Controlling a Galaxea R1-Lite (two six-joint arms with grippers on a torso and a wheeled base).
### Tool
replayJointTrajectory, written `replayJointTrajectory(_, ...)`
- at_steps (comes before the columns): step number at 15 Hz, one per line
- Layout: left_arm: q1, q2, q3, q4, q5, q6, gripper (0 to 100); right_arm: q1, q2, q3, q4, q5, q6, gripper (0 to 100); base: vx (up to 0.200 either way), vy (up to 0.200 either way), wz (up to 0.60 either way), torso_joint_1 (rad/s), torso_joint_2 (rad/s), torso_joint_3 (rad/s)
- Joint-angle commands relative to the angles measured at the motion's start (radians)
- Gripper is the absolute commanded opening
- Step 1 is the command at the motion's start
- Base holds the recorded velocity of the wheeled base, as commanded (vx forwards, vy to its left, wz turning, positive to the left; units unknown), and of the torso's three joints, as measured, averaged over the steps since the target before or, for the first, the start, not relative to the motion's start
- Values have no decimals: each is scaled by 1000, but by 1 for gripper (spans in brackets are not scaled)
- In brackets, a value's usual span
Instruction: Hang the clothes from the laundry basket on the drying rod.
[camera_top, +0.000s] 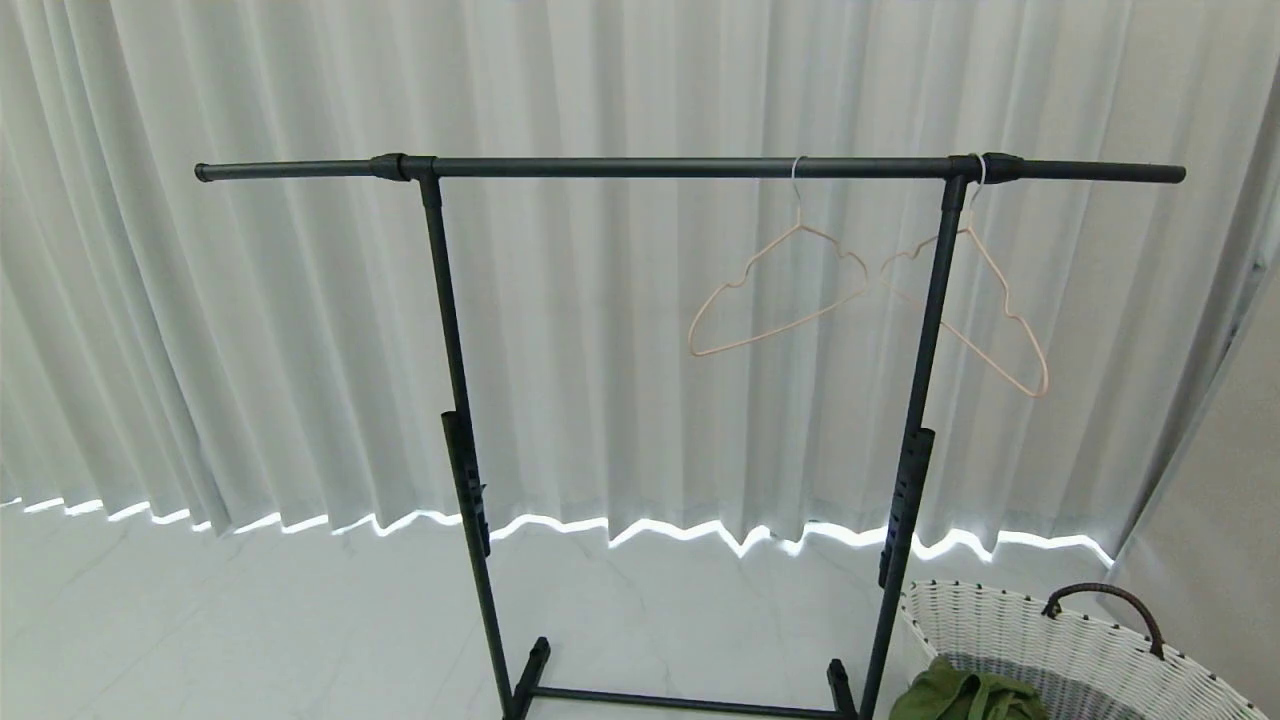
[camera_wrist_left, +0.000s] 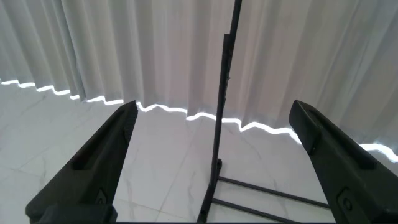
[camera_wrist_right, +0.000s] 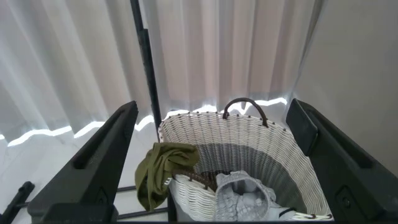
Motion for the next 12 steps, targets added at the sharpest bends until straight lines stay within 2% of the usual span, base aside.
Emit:
replayJointTrajectory(1, 1, 0, 0, 0, 0, 0, 100, 0, 0, 0, 0, 0, 0, 100, 0, 0, 0, 0, 0, 0)
replayJointTrajectory(4, 1, 0, 0, 0, -2, 1, 100, 0, 0, 0, 0, 0, 0, 100, 0, 0, 0, -54, 137, 72)
replayJointTrajectory(9, 1, 0, 0, 0, -2, 3, 100, 0, 0, 0, 0, 0, -3, 100, 0, 0, 0, -160, 392, 223)
replayJointTrajectory(12, 1, 0, 0, 0, -2, 1, 100, 0, 0, 0, 0, 0, 0, 100, 0, 0, 0, -48, 126, 59)
